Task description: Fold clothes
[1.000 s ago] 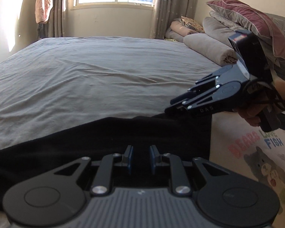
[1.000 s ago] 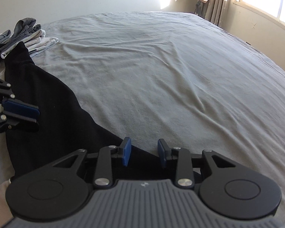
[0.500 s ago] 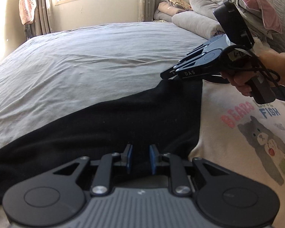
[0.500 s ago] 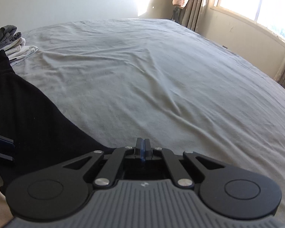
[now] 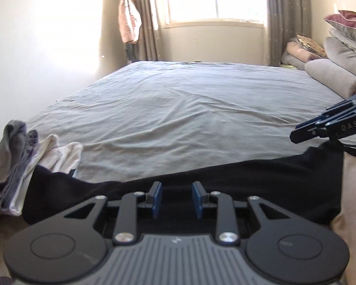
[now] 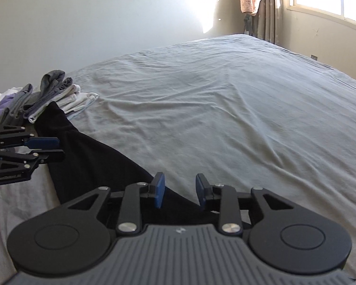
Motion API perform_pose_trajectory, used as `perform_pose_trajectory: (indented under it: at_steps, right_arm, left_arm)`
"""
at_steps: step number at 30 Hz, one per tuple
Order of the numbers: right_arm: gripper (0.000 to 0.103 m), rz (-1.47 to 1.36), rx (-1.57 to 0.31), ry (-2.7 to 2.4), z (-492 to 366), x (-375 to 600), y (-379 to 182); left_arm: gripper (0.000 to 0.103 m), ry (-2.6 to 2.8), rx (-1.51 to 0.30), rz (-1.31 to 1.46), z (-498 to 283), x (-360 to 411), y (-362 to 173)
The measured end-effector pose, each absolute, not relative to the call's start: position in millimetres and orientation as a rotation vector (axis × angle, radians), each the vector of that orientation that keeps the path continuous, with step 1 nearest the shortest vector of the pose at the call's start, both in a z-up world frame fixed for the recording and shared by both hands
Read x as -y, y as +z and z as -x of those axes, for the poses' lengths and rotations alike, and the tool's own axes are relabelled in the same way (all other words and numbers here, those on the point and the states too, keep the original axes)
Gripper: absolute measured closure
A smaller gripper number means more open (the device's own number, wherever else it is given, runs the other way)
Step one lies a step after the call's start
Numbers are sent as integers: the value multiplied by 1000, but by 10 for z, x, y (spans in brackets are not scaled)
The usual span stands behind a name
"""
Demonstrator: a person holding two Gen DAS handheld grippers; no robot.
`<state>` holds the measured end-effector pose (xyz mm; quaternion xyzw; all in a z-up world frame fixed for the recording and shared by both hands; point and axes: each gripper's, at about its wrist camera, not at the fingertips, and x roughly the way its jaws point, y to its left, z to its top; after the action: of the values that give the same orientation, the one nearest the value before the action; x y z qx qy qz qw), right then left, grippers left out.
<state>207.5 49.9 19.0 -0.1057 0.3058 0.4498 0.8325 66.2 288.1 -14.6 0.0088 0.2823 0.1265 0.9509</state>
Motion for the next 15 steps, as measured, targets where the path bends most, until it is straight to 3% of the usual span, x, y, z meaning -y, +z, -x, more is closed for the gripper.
perform_pose_trajectory:
  at_steps: [7,15]
  right_arm:
    - [70,231,-688,1165,-2005,-1552,111]
    - [71,233,-793,1333,-2084,-2540,-40]
  left_arm:
    - [75,250,-675,-56,-634,-3186,-350]
    - [74,166,-650,-67,-536,-3290,-370]
